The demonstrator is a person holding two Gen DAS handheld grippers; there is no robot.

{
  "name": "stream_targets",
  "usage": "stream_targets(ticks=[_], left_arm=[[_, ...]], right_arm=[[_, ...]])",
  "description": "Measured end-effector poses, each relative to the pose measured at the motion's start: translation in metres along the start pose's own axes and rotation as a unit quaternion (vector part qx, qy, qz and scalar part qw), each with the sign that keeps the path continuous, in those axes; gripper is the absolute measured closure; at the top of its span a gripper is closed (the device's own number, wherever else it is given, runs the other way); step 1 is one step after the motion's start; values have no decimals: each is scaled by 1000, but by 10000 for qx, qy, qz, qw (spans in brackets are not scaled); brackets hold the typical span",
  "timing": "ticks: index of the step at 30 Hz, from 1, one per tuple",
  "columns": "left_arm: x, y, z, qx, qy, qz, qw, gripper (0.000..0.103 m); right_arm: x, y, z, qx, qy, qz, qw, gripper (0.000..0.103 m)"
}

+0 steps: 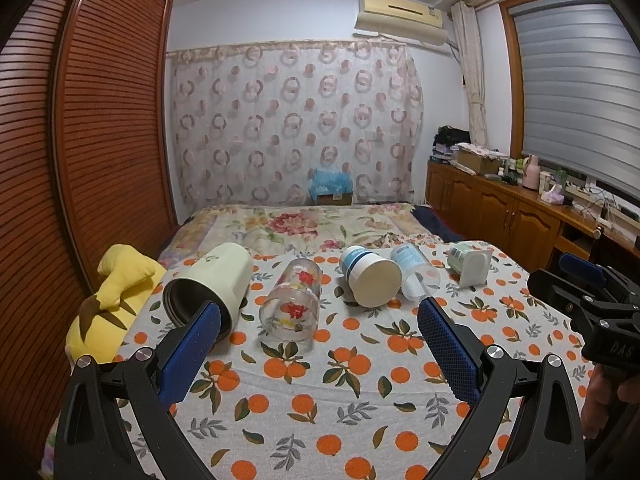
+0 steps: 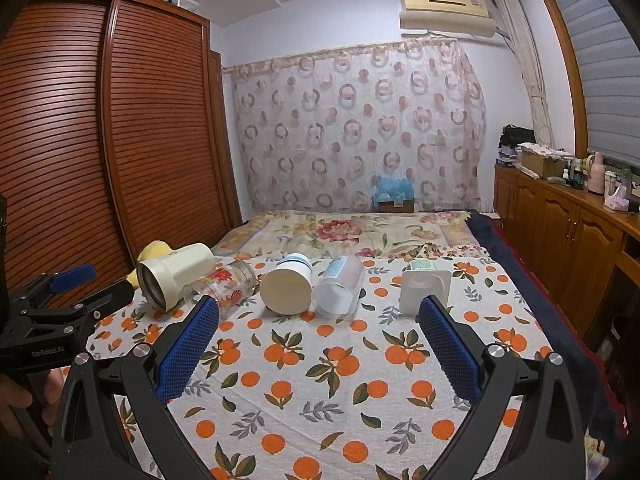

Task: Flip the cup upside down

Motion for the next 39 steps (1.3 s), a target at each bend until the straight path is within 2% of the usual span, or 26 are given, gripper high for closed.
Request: stream_targets(ticks=[11, 19, 25, 31, 39], left_arm=[[3, 42, -9, -393, 182, -262, 9987, 8], [15, 73, -11, -680, 260, -681, 9950, 8], [21, 93, -9, -829, 369, -850, 9922, 8], [28, 116, -7, -1007, 435, -1077, 9881, 8], [39, 137, -7, -1226, 499, -1324, 9823, 8]], right_arm=[[29, 49, 3, -361, -300, -165, 9988, 8], [59, 99, 14, -860, -480, -234, 9949, 15], [75, 140, 24, -1246, -580, -288, 9901, 20], [88, 189, 30, -1705, -658, -302, 9827, 24], [96, 249, 17, -2553, -669, -228, 9643, 32]])
Point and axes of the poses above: each gripper's, at about its wrist camera, not at the fingertips, and y roughly the way its jaws point, x to its right, z to its top, the point moved 9 cm from there along y, roughly the way its jaws point, and after that the axes turned 12 degrees about -z, right-handed, at the moved point
